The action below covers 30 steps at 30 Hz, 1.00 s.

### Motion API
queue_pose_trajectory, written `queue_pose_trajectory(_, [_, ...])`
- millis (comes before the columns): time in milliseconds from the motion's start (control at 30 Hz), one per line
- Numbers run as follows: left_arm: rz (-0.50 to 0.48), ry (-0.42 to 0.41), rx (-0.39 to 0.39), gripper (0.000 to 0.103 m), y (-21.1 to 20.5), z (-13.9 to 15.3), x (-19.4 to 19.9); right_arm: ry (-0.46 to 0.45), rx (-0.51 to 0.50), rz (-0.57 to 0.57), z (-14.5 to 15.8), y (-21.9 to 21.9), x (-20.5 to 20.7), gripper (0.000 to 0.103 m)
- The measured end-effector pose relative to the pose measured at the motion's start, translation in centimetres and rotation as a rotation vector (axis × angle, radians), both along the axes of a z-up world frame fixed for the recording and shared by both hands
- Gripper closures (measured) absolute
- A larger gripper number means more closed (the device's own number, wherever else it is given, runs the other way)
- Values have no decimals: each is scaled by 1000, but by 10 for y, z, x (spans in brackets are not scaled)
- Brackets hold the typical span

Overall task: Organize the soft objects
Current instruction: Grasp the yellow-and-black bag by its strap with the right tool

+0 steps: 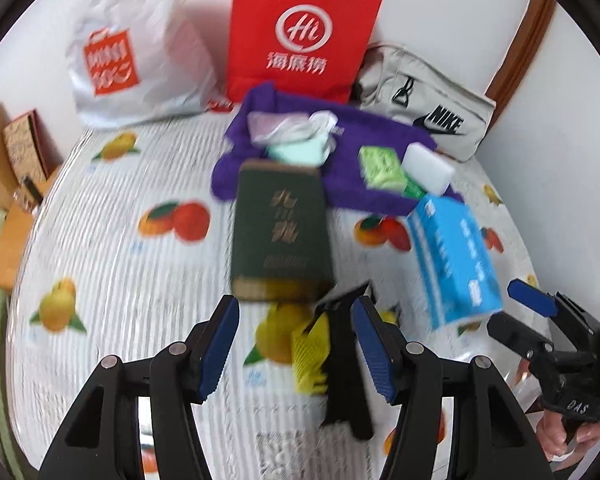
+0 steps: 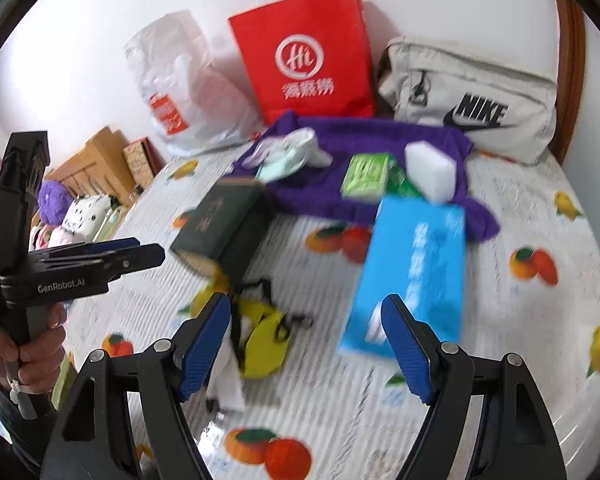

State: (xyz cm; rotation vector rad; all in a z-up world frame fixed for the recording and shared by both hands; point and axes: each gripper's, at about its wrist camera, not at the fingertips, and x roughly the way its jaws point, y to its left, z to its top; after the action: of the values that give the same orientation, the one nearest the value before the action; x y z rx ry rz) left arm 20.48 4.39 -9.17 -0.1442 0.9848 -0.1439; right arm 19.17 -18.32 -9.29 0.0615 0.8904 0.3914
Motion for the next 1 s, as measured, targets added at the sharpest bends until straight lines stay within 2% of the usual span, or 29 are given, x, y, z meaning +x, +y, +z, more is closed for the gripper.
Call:
queue_pose_trajectory(33, [17,3,5,46,3,-7,-5,1,-5,14,-8,5,-8,27])
queue_pose_trajectory(200, [41,27,-23,46,14,-31,-24,22,-34,83,-30,30,-23,48])
queue_pose_trajectory(333, [80,32,-6,46,28,-45,-35,-8,-76,139,-38,54,-23,53])
queue_pose_trajectory(400, [97,34,-11,46,36,-50,-39,-25,-83,174,-39,66,-19,60])
queue_pose_trajectory(500, [122,31,-33,46,50,-57,-44,-32,-106,212,-45,84,-9,63])
queue_pose_trajectory(733, [125,31,-71,46,64,-62,-47,64,-138,207,-77,109,24,76])
queue_pose_trajectory(900, [124,40,-83,46,64,-67,-44,16,-133,231,-73,119,27,92])
queue_pose_trajectory(1000, [121,51,-80,46,62,-70,-43,-11,-135,256,-68,123,20,93])
